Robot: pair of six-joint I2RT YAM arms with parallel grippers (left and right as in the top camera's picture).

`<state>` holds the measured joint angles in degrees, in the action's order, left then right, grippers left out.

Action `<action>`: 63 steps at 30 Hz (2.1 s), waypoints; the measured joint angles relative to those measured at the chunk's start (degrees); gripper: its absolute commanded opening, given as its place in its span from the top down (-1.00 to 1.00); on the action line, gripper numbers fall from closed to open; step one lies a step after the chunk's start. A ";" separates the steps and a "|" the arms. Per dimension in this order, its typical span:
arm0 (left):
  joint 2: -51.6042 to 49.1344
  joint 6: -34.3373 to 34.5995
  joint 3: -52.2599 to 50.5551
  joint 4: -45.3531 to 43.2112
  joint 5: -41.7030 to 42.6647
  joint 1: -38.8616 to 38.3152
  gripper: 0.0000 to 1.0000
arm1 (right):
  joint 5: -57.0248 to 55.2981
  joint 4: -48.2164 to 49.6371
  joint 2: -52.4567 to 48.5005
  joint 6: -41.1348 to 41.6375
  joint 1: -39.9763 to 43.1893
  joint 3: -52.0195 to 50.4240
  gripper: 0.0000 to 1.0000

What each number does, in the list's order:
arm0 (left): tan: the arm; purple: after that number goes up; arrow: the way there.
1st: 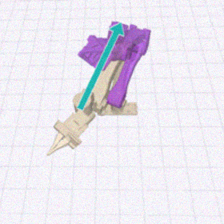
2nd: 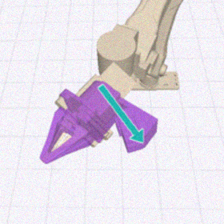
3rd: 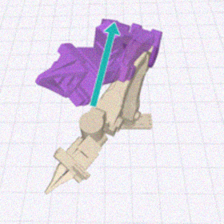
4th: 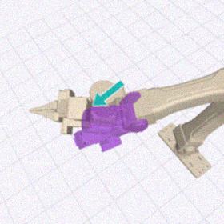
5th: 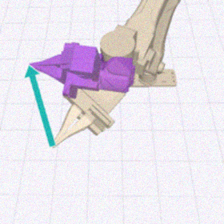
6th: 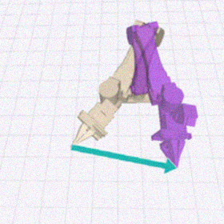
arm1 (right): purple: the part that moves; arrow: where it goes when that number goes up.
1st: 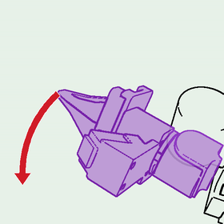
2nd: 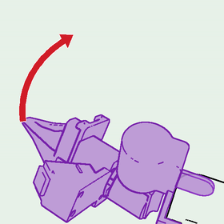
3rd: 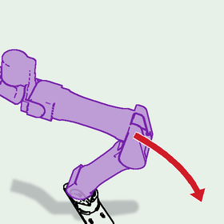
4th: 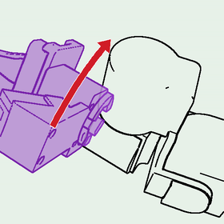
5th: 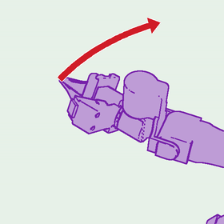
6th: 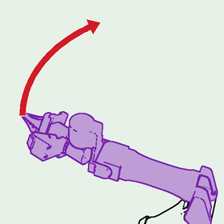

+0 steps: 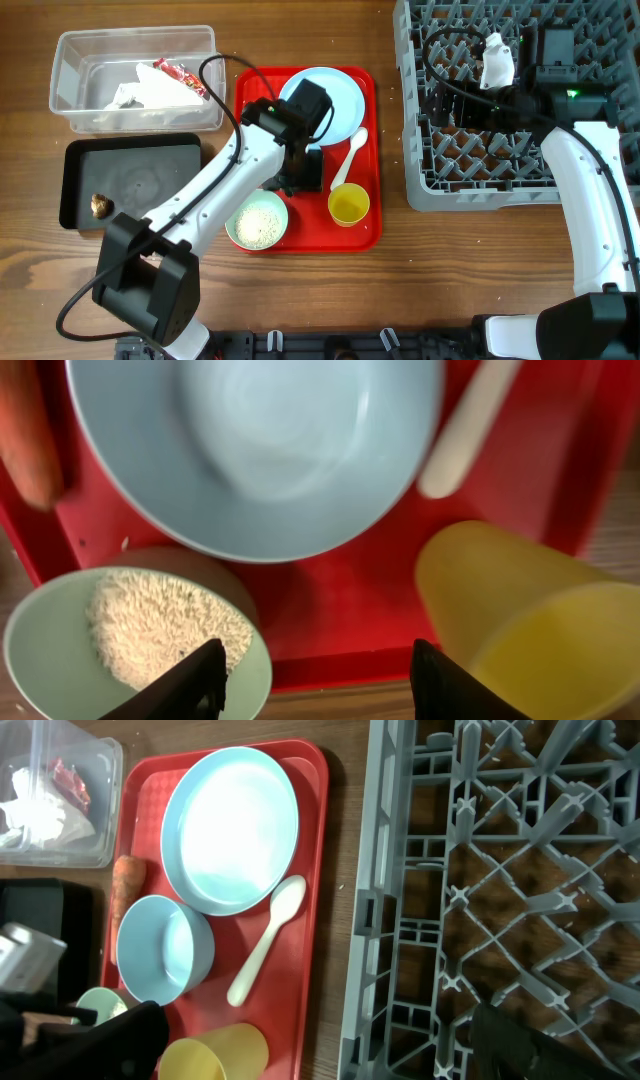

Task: Sort waste into correct bins and load items into the dishwasher rack
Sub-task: 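Return the blue bowl to the red tray and release it, then grasp the green rice bowl with the left gripper and lift, then tip the green bowl over the black tray to pour out rice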

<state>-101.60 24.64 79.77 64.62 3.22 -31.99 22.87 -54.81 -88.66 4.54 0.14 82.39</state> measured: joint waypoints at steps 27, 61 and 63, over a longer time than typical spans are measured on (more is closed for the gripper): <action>0.00 7.41 -15.65 -8.09 -3.63 -2.40 0.92 | 0.00 0.00 0.00 -0.02 0.00 0.00 -0.99; 11.93 -21.92 -1.60 -6.14 29.07 56.59 0.92 | -0.04 0.96 0.00 -0.02 0.00 0.00 -0.99; 10.01 -25.66 -1.62 -6.16 33.86 60.30 0.92 | -0.02 1.01 0.00 0.00 0.00 0.00 -0.99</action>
<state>-91.59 -1.02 78.15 58.46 37.08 28.32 22.85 -53.80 -88.66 4.54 0.14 82.39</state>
